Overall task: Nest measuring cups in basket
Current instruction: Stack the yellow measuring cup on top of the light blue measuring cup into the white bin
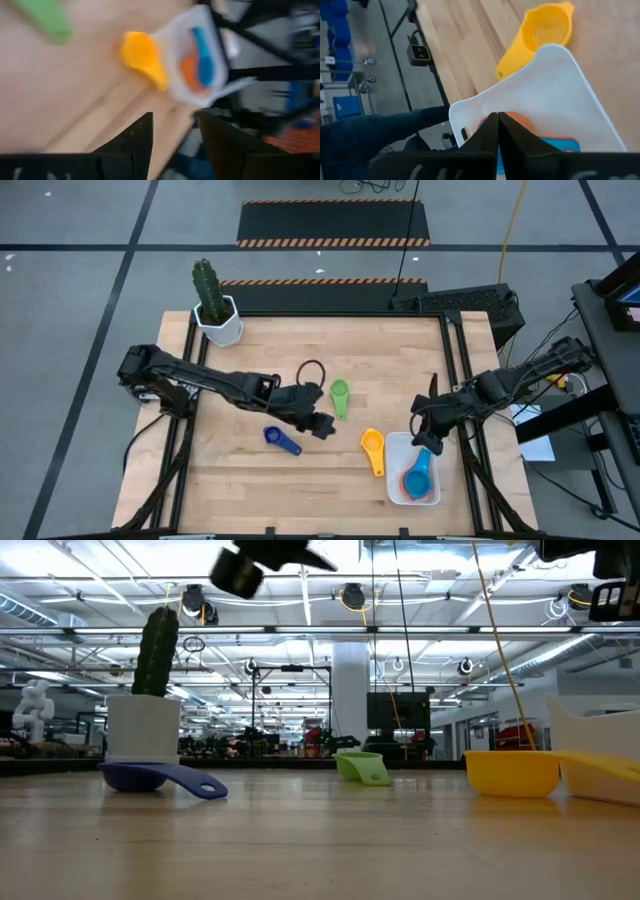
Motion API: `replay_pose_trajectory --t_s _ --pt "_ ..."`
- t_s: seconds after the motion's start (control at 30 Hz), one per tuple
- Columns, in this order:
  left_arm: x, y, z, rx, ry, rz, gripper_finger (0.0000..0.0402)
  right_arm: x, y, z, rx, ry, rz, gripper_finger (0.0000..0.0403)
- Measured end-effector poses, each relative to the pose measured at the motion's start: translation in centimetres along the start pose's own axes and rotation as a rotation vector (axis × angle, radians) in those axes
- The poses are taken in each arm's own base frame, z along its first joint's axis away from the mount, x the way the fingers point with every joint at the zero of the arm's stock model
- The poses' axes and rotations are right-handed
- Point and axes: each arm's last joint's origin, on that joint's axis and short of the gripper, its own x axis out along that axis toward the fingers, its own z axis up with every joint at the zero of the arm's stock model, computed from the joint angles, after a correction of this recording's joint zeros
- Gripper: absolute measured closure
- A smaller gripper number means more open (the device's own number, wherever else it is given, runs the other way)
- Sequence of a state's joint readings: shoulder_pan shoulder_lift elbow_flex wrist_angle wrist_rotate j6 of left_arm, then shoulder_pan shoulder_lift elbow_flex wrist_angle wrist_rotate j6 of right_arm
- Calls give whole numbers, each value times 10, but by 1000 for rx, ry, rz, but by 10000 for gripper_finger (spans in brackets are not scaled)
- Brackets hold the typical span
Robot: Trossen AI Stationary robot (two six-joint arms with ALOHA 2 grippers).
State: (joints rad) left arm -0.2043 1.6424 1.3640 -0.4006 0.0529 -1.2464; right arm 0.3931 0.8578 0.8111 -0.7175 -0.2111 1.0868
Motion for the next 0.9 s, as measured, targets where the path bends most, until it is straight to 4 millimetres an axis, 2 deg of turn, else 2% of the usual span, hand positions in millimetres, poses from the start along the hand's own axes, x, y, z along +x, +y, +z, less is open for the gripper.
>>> replay_pose_trajectory --t_s 0.13,0.27,0.47,0.53,0.67,0.9 --pt "16 6 -4 -50 -37 -127 238 -7 -6 -1 -74 -4 -18 403" --pt "32 18 -9 -109 -22 -81 238 -12 -13 -3 -149 7 -56 403" --pt "50 12 -26 -168 1 -143 238 -18 -18 -4 -255 12 -71 403" --pt "62 11 -31 -212 -12 -179 234 -19 -18 -4 -288 21 -55 403" --pt "83 10 -41 -267 -7 -234 211 -21 -19 -3 -337 41 -35 403" --pt "121 0 -51 -260 12 -247 141 -24 -22 -4 -397 72 -18 403"
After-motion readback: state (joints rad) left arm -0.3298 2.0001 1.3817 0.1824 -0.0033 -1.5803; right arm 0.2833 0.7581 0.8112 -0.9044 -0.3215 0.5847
